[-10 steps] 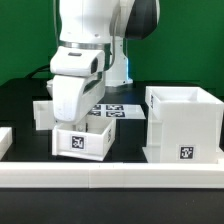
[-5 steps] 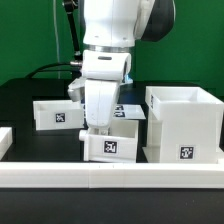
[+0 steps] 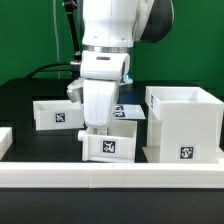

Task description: Assemble drawer

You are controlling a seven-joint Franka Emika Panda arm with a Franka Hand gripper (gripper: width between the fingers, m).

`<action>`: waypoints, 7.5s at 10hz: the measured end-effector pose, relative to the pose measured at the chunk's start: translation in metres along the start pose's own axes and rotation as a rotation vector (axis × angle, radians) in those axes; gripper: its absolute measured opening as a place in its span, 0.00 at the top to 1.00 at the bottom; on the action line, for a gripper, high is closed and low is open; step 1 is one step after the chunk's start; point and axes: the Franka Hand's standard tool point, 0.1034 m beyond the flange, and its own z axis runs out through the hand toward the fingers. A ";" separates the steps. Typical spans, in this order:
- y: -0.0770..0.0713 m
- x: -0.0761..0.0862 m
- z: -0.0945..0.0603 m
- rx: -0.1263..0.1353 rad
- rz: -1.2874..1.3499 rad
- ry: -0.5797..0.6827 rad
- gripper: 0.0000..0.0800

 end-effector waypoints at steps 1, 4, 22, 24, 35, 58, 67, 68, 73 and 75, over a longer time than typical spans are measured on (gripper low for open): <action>0.003 0.007 0.002 -0.003 -0.029 -0.004 0.95; 0.005 0.017 0.005 0.003 -0.078 -0.015 0.95; 0.009 0.023 0.005 -0.012 -0.092 -0.017 0.95; 0.009 0.023 0.006 -0.025 -0.090 -0.013 0.95; 0.010 0.027 0.006 -0.027 -0.116 -0.017 0.95; 0.007 0.024 0.008 0.006 -0.134 -0.041 0.95; 0.011 0.022 0.009 -0.003 -0.158 -0.048 0.95; 0.010 0.023 0.009 -0.003 -0.158 -0.052 0.95; 0.010 0.020 0.008 0.013 -0.143 -0.059 0.95; 0.010 0.020 0.009 0.012 -0.143 -0.059 0.95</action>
Offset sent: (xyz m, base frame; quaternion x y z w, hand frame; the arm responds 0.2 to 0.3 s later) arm 0.0095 0.0063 -0.0013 0.0010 -0.0299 -0.0597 0.9978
